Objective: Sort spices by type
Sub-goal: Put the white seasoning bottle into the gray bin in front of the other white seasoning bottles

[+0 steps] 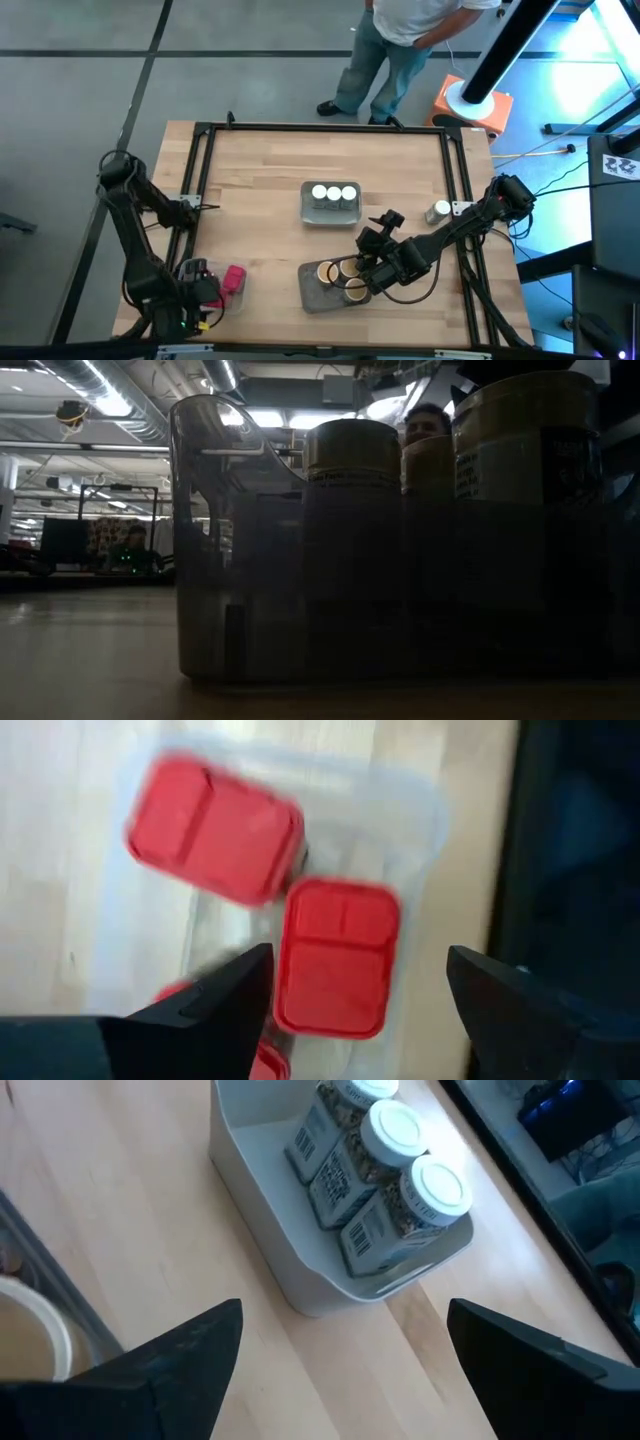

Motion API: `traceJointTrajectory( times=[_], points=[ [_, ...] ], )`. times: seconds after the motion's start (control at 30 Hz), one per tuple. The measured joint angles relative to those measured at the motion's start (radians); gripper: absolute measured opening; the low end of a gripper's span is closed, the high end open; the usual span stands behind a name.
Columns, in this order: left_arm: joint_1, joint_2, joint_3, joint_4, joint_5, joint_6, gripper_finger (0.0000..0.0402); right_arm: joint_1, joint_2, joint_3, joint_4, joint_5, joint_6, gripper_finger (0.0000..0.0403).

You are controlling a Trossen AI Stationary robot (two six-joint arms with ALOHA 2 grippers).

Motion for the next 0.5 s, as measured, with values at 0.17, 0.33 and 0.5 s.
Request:
traceJointTrajectory(
  times=[0.17,0.33,0.5],
  points=[
    [0.024,-0.093,0.004,0.001,-0.103,0.031,0.028,0.0,0.0,0.0,0.005,-0.063,0.0,0.0353],
    [0.058,-0.15,0.004,0.012,-0.24,0.134,0.028,-0.001,0.0,0.001,0.037,-0.09,-0.024,0.0353],
    [0.138,-0.169,0.005,0.028,-0.311,0.344,0.028,-0.024,-0.027,0.001,-0.073,-0.152,0.015,0.0353]
  ],
)
